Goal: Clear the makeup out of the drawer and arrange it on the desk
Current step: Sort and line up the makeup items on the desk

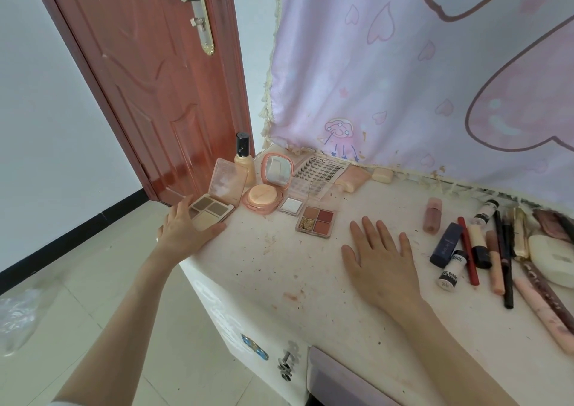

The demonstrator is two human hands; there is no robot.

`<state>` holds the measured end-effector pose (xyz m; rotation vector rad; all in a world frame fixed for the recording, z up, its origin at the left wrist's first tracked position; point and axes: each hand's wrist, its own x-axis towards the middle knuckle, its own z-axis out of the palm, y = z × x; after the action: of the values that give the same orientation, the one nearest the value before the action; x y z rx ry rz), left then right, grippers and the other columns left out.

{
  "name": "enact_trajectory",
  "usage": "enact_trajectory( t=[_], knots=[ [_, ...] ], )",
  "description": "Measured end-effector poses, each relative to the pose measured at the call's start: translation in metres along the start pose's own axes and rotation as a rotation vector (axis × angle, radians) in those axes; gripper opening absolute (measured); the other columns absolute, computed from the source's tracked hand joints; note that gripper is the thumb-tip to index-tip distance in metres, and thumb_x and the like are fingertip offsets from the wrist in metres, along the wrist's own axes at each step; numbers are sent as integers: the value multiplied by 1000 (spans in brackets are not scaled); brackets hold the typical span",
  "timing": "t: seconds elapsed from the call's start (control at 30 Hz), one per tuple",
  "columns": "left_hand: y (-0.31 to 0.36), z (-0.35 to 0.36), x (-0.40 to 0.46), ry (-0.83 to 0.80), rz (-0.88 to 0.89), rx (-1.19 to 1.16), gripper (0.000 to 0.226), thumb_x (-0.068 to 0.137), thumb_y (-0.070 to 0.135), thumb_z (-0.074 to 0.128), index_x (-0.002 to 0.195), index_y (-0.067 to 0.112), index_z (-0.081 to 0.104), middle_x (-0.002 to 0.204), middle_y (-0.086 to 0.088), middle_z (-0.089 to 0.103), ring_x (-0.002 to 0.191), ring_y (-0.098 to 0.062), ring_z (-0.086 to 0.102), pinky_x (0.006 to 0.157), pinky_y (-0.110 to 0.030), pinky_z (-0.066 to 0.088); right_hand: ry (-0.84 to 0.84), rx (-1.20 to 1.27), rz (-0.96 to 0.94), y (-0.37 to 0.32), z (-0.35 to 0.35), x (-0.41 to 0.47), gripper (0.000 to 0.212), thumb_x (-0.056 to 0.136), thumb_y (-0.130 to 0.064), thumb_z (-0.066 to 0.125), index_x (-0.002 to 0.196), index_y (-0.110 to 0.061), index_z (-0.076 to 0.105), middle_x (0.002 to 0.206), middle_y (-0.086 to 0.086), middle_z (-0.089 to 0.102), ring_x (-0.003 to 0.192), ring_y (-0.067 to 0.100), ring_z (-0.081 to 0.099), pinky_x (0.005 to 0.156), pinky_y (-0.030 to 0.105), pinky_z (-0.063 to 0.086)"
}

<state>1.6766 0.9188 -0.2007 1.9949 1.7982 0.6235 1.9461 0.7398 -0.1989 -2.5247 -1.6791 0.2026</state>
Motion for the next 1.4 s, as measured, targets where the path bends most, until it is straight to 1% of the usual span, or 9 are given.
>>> enact_trajectory(
  t=[0.17,0.3,0.57,0.67,0.8,0.93,1.07,1.3,1.4],
  knots=[
    [10,2,-11,18,40,28,96,74,51,68,147,25,12,154,-5,14,143,-23,6,115,-48,7,4,12,2,0,-1,-1,56,98,-45,9,150,-28,-4,158,-6,-12,144,13,-14,117,43,-10],
    [44,21,-46,94,353,32,80,81,56,54,146,23,20,155,-5,13,144,-21,1,115,-46,4,-5,48,-21,2,-3,-4,55,99,-43,10,150,-26,-3,158,-5,-11,145,13,-13,117,40,-11],
    [156,90,-122,-224,882,-71,69,86,55,23,146,21,23,154,4,16,141,-4,5,111,-16,2,340,537,11,57,-50,-65,30,97,-23,45,124,-19,59,137,-8,47,129,7,40,106,16,20],
    [189,117,-141,-321,906,6,67,90,56,20,148,23,13,156,7,9,143,-8,4,113,-20,2,471,391,124,100,-70,-92,29,95,-24,49,118,-15,63,126,-2,57,120,16,48,98,15,25],
    [210,141,-145,-296,922,266,92,68,65,-14,148,24,6,157,7,5,144,-11,1,117,-34,0,353,197,428,150,-79,-131,43,91,-44,49,127,-21,54,136,-2,48,125,19,40,104,31,30],
    [213,142,-143,-333,915,342,91,70,68,-12,148,26,8,157,8,4,144,-10,-2,117,-35,-2,197,15,582,167,-68,-153,64,83,-68,41,135,-30,40,135,0,42,124,25,34,103,37,32],
    [211,142,-145,-338,888,351,82,78,69,-2,148,28,9,157,10,4,144,-7,-3,117,-34,-4,203,17,596,174,-60,-152,62,87,-58,43,139,-25,34,139,7,37,123,32,33,103,38,30],
    [211,135,-150,-292,861,211,82,77,70,3,145,26,20,155,9,13,143,-8,9,116,-30,3,541,371,530,174,-64,-153,49,79,-25,62,126,-20,51,128,5,50,111,30,47,96,39,38],
    [211,129,-153,-338,796,-52,61,93,55,31,145,24,23,155,9,10,141,-7,14,115,-27,12,706,706,440,159,-77,-154,35,83,-19,60,117,-28,56,114,-9,58,102,15,52,82,25,40]
  ],
)
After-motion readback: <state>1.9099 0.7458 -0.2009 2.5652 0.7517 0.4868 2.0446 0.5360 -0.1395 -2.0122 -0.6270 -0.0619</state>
